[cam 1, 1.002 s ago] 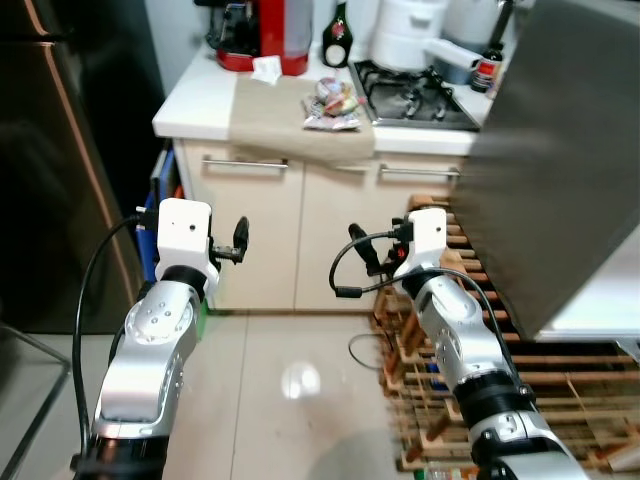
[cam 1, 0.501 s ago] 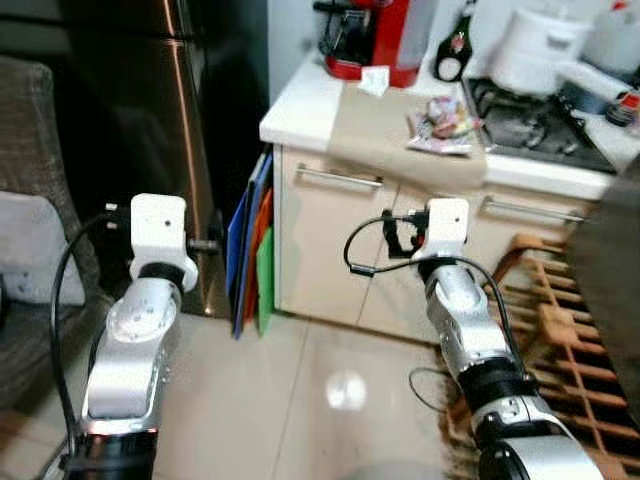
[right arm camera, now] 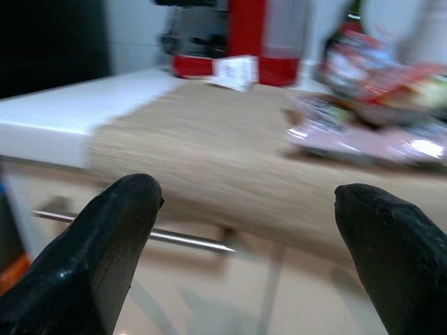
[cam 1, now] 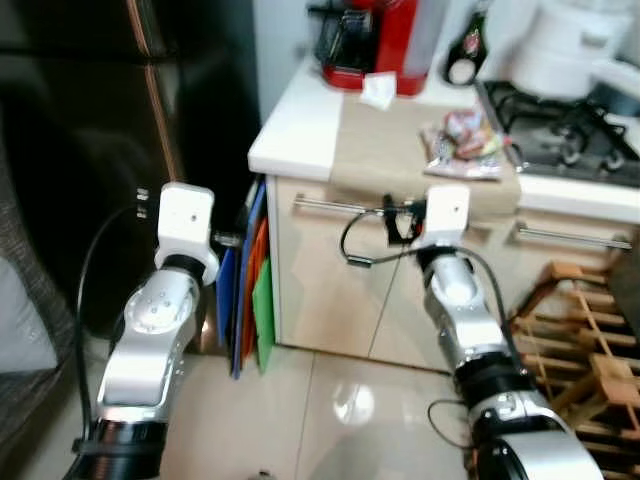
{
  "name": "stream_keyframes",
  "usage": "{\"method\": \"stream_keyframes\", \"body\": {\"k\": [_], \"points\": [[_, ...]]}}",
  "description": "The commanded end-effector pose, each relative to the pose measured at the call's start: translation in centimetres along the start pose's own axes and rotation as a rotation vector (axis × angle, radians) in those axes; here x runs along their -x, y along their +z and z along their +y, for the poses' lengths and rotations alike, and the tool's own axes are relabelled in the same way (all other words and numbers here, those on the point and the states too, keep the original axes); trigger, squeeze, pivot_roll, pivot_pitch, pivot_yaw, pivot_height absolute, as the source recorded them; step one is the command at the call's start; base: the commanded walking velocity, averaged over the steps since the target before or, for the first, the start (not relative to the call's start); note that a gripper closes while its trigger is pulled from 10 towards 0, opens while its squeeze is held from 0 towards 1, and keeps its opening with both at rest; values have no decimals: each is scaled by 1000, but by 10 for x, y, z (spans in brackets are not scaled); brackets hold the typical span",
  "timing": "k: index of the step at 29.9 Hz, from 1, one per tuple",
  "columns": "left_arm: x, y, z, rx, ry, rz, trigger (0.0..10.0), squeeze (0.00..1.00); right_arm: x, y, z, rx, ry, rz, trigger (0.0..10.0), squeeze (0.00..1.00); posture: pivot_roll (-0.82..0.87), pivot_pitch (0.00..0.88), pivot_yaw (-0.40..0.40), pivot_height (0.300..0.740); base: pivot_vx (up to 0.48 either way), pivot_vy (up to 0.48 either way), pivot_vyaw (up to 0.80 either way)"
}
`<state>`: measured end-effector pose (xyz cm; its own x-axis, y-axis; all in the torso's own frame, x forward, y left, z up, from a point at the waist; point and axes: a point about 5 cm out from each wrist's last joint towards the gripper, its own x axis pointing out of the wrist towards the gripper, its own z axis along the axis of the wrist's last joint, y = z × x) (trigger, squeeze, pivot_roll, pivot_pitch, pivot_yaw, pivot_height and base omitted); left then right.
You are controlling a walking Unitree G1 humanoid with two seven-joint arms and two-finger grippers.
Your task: Restocking fridge
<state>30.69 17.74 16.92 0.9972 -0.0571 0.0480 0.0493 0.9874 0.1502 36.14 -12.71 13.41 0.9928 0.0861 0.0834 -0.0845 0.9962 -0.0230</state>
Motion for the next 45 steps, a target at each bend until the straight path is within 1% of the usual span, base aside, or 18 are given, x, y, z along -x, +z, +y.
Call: {"method": "stream_keyframes", "body": {"k": [1,10,12,13,16,19,21,22,23,26,27,28,33,35,36,40,42,45], "points": [[-3,4,-6,13,-30,-24,10000,0,4,-2,-11,19,-29,-11,10000,0,-14,0,6,740,0,0,-800],[-6,5,-7,21,-32,-43,10000,0,3,0,-8,59,-34,-24,10000,0,-21,0,2,740,0,0,-89],[-5,6,-5,17,11,-56,10000,0,3,1,-8,14,-36,-20,10000,0,-21,0,1,740,0,0,0],[-2,6,1,12,75,-52,10000,0,4,-3,-9,-77,-51,32,10000,0,-20,0,1,740,0,0,0],[6,5,5,6,111,-40,10000,0,12,-12,-14,-94,-67,108,10000,0,-13,0,-4,740,0,0,0],[38,-10,6,46,68,47,10000,0,56,-40,-25,7,-43,271,10000,0,-1,0,-18,740,0,0,0],[62,-24,-4,91,-12,145,10000,0,83,-44,-29,40,-1,301,10000,0,-4,0,-13,740,0,0,0],[72,-26,-9,122,-44,166,10000,0,91,-42,-31,55,13,298,10000,0,-6,0,-11,740,0,0,0],[72,-26,-9,122,-44,166,10000,0,91,-42,-31,55,13,298,10000,0,-6,0,-11,740,0,0,0],[88,-20,-11,145,-84,179,10000,0,103,-24,-36,73,24,267,10000,0,-16,0,-10,740,0,0,0],[87,-15,-9,157,-81,166,10000,0,104,-18,-36,75,28,259,10000,0,-17,0,-15,740,0,0,0],[78,-5,-12,150,-105,102,10000,0,100,-14,-37,79,10,246,10000,0,-26,0,-18,740,345,240,0],[52,18,-16,107,-105,-13,10000,0,83,0,-41,55,-58,172,10000,0,-35,0,-15,740,433,48,0],[49,21,-15,117,-96,-20,10000,0,80,6,-40,58,-57,150,10000,0,-37,0,-13,740,461,0,0],[44,26,-14,92,-100,-40,10000,0,70,19,-36,55,-48,87,10000,0,-42,0,-7,740,465,0,0],[33,33,-10,68,-101,-63,10000,0,48,46,-37,61,-67,-15,10000,0,-41,0,-2,740,474,0,0],[32,34,-10,65,-101,-68,10000,0,46,47,-37,61,-67,-16,10000,0,-41,0,-2,740,480,0,0],[22,41,-7,51,-90,-95,10000,0,28,59,-30,53,-39,-54,10000,0,-36,0,-1,740,475,0,0]]}}
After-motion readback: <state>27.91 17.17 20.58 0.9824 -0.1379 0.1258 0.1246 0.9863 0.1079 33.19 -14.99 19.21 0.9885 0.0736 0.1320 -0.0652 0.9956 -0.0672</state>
